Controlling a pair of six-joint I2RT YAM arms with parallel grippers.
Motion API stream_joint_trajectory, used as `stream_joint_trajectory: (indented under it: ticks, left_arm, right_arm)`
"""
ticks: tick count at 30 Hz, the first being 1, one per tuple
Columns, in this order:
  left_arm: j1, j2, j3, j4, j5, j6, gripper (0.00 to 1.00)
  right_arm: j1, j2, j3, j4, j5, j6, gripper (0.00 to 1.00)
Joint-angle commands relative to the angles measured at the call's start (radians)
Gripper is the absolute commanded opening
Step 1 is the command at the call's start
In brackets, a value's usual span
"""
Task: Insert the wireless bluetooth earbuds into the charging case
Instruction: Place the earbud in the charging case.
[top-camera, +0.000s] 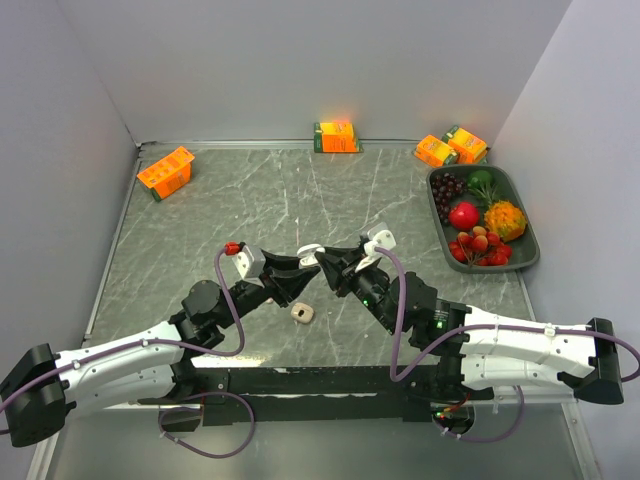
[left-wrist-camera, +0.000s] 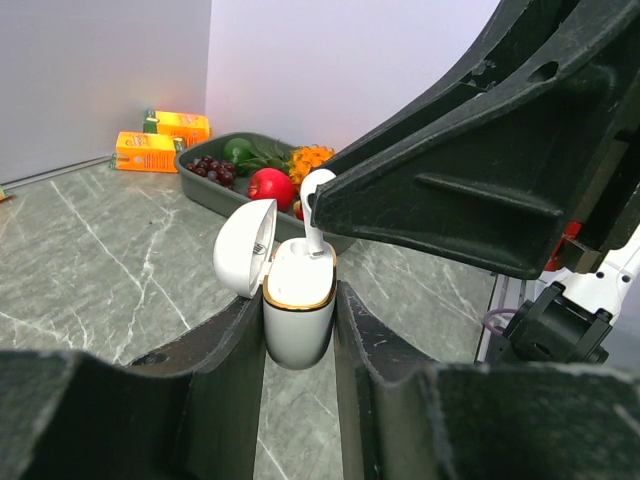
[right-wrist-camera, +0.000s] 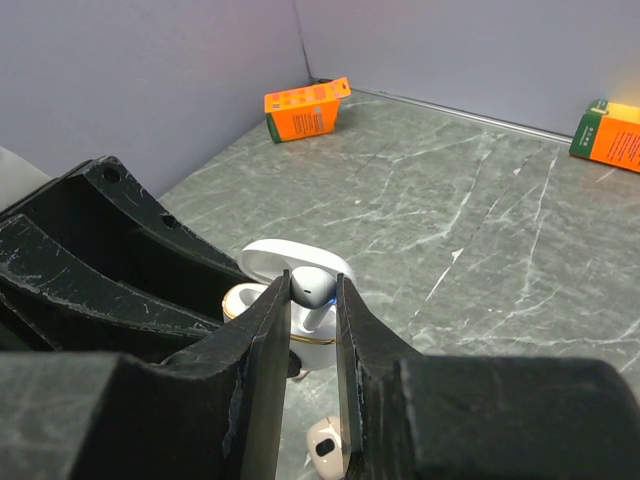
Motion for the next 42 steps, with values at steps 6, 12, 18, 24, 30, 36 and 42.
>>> stream_joint_trajectory:
  ticks: [6, 12, 18, 24, 30, 36, 42]
  left_arm:
    - [0.002, -0.004, 0.034, 0.056, -0.007, -0.010, 0.01]
    - [0.003, -0.006, 0.032, 0.053, -0.008, -0.013, 0.01]
    - [0.003, -0.001, 0.034, 0.058, -0.007, -0.015, 0.01]
    - [0.003, 0.002, 0.032, 0.061, -0.007, -0.010, 0.01]
    - [0.003, 0.005, 0.031, 0.064, -0.007, -0.010, 0.01]
    - [0.003, 0.007, 0.026, 0.069, -0.007, -0.009, 0.01]
    - [0.002, 0.005, 0.021, 0.075, -0.007, -0.003, 0.01]
  right_arm:
    - [0.010, 0.000, -0.015, -0.001, 0.010, -0.004, 0.00]
    - [0.010, 0.005, -0.023, 0.014, 0.037, -0.057, 0.00]
    - [0.014, 0.011, -0.033, 0.028, 0.065, -0.087, 0.00]
    - [0.020, 0.011, -0.038, 0.042, 0.073, -0.134, 0.00]
    - [0.025, 0.005, -0.023, -0.001, 0.021, -0.122, 0.00]
    - [0.034, 0.006, 0.003, -0.046, 0.016, -0.101, 0.19]
    - [0.037, 0.000, 0.026, -0.059, 0.019, -0.097, 0.33]
